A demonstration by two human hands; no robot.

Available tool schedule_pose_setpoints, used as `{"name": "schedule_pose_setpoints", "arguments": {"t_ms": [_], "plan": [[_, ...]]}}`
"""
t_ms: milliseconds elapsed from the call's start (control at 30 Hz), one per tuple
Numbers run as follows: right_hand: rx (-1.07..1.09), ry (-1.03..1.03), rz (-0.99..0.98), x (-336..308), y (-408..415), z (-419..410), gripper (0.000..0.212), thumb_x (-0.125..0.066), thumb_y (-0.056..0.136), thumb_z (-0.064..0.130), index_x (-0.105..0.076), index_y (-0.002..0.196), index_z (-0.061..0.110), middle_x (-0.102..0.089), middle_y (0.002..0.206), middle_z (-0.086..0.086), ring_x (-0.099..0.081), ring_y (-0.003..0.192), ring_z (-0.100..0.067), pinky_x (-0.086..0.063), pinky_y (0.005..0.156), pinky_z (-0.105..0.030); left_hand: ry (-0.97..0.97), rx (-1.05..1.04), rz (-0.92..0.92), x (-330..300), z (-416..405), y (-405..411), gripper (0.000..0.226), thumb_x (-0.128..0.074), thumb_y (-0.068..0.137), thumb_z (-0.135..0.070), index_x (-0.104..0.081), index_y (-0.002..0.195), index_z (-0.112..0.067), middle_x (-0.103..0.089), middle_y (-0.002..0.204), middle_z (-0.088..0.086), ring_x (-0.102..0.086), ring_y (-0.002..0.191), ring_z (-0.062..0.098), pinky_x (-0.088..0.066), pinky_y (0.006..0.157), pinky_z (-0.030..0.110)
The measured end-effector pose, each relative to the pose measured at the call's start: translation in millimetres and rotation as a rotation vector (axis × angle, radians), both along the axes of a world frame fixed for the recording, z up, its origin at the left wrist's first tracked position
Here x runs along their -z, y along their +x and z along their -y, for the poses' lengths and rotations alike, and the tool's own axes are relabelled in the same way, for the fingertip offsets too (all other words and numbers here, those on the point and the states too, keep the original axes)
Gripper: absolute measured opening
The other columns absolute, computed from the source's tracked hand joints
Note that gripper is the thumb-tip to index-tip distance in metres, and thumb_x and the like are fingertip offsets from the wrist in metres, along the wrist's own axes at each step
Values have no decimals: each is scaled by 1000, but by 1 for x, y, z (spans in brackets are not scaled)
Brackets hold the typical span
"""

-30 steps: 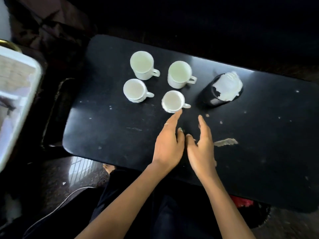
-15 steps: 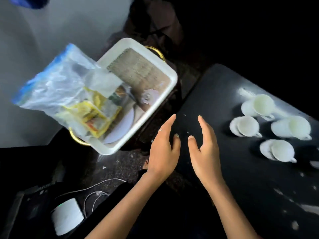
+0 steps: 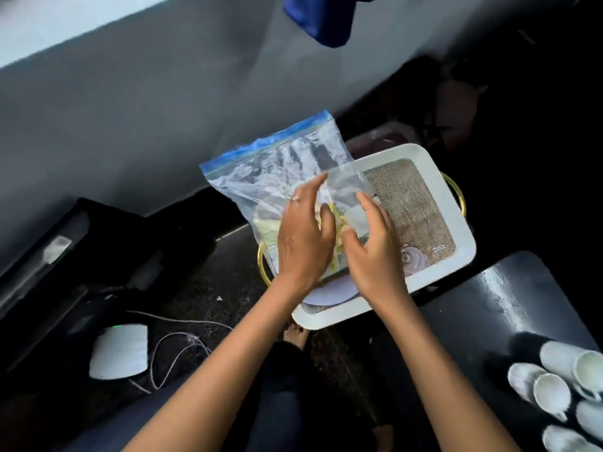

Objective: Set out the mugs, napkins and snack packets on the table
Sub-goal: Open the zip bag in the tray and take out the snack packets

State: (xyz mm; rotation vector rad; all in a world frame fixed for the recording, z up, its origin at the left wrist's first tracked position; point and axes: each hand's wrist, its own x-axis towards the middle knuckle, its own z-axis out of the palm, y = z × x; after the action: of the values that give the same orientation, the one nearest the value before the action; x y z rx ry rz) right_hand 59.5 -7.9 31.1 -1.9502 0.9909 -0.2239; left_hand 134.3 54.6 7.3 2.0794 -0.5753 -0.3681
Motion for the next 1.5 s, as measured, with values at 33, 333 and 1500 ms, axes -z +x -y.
{"name": "schedule_pose_setpoints", "arguments": {"t_ms": [33,333,1500], "plan": [[-21,-14,-11,-2,11,2,51,-51,89,3,-40,139,6,-42,145,-10,-36,136,-21,-26,114,-33,27,-29,35,0,4,14,45,-47,91,-6,-49,135,-14,-57,132,5,-53,115,23,-36,91,27],[-134,31,-101,-10,64,4,50,-47,90,5,-39,139,4,-41,145,-12,-37,135,-24,-27,114,-35,640,55,235,24,27,133,48,-36,97,-15,-32,144,-7,-36,151,10,-29,140,29,-7,118,50],[548,491,168,-110,-84,-46,20,-67,84,14,-62,102,7,-68,88,-12,-65,73,-16,-51,56,-25,217,147,-360,-138,-66,-87,18,-60,89,-35,-73,98,-29,-73,86,-10,-67,82,9,-51,70,28]]}}
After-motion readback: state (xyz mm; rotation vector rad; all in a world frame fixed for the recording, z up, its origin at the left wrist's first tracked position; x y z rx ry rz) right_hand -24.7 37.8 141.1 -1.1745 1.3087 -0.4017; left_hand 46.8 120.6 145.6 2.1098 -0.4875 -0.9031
